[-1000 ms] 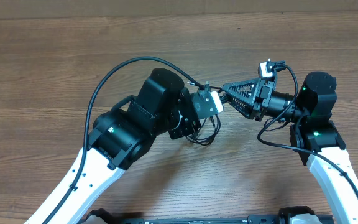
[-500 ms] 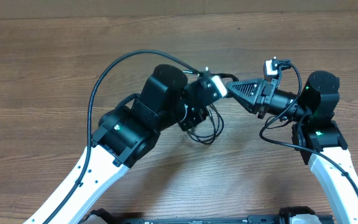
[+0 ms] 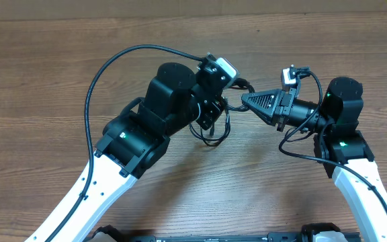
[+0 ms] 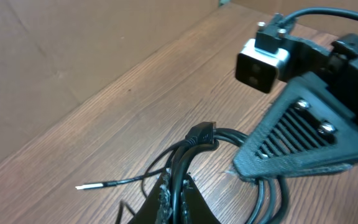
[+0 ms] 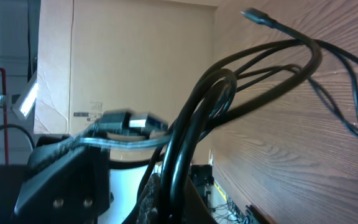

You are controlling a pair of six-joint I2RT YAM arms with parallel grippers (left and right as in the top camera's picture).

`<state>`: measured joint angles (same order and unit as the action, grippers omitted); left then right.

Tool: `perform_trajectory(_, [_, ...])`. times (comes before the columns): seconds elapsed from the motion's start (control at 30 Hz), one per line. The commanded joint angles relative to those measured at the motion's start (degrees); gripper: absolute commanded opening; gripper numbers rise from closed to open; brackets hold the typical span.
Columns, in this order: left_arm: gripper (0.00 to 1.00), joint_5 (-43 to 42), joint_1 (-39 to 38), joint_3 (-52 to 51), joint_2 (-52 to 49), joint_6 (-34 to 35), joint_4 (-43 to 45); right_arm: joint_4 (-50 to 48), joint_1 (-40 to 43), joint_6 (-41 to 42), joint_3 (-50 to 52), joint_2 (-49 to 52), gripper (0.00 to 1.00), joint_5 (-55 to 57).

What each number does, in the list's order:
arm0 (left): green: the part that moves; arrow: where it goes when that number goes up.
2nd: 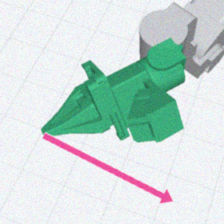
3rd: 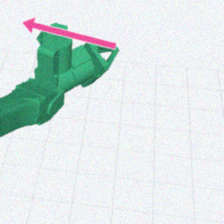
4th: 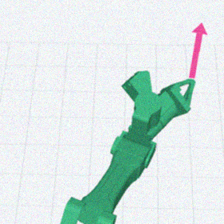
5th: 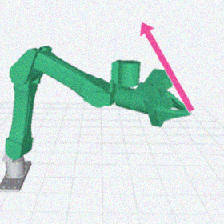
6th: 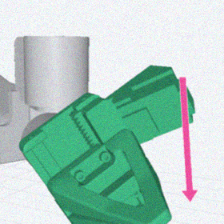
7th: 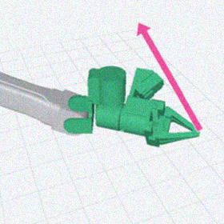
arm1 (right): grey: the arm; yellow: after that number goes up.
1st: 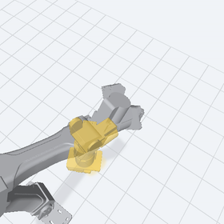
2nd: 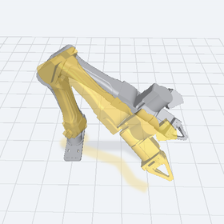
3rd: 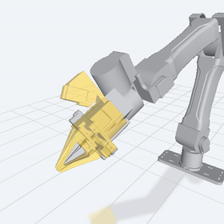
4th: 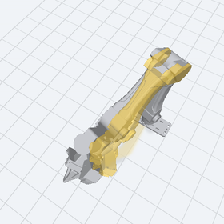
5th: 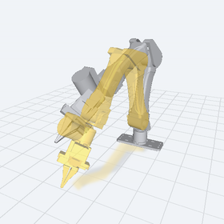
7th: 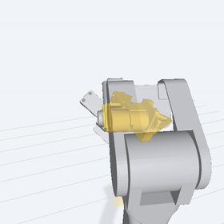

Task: Untangle cables

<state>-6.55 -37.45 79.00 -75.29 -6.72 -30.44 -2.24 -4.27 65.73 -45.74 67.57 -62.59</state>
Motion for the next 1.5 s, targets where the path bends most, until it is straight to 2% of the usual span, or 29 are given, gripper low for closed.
perform_trajectory(0.0, [0.04,1.2,0.4,1.5,0.6,2.1,0.7,-0.2,-0.5,-1.5,0.0,0.0,0.04,-1.6])
perform_trajectory(0.17, [0.04,1.9,0.5,1.5,0.6,2.6,1.0,-0.2,-0.5,-1.5,0.0,0.0,0.04,-1.6])
perform_trajectory(0.43, [0.04,12.1,5.3,1.5,0.8,17.4,-1.5,-0.2,0.8,-1.5,0.0,0.0,0.04,-1.8])
perform_trajectory(0.67, [0.05,13.6,8.3,1.5,0.8,17.0,-7.1,-0.2,5.4,-1.4,0.0,0.0,0.04,-4.5])
perform_trajectory(0.73, [0.18,13.6,8.3,1.5,0.8,17.0,-7.4,-0.2,6.0,-1.4,0.0,0.0,0.04,-4.8])
perform_trajectory(0.8, [0.4,13.6,8.3,1.5,0.8,16.9,-8.3,-0.2,6.5,-1.4,0.0,0.0,0.04,-5.1])
perform_trajectory(0.87, [0.49,13.6,8.3,1.5,0.8,14.7,-9.8,-0.2,7.0,-1.4,0.0,0.0,0.04,-5.3])
perform_trajectory(1.1, [0.52,10.5,8.3,1.5,0.7,13.1,-13.1,-0.3,7.8,0.2,0.0,0.0,0.04,-5.8])
perform_trajectory(1.2, [0.29,4.0,8.3,1.5,0.7,11.0,-13.0,-2.4,7.8,0.9,0.0,0.0,0.04,-6.9])
perform_trajectory(1.27, [0.23,-2.6,8.2,1.5,0.7,6.0,-13.0,-3.7,7.8,2.6,0.0,0.0,0.03,-7.3])
perform_trajectory(1.33, [0.25,-12.4,8.2,1.4,0.4,-1.7,-13.1,-6.0,7.8,5.0,0.0,0.0,0.04,-7.2])
perform_trajectory(1.37, [0.3,-16.5,8.2,1.4,-0.1,-5.7,-13.5,-7.8,7.8,6.6,0.0,0.0,0.04,-7.3])
perform_trajectory(1.43, [0.42,-18.6,8.2,1.4,-1.7,-9.5,-14.4,-11.1,7.8,9.0,0.0,0.0,0.04,-7.9])
perform_trajectory(1.47, [0.42,-18.6,8.2,1.4,-2.4,-9.9,-14.7,-12.2,7.8,9.7,0.0,0.0,0.04,-8.1])
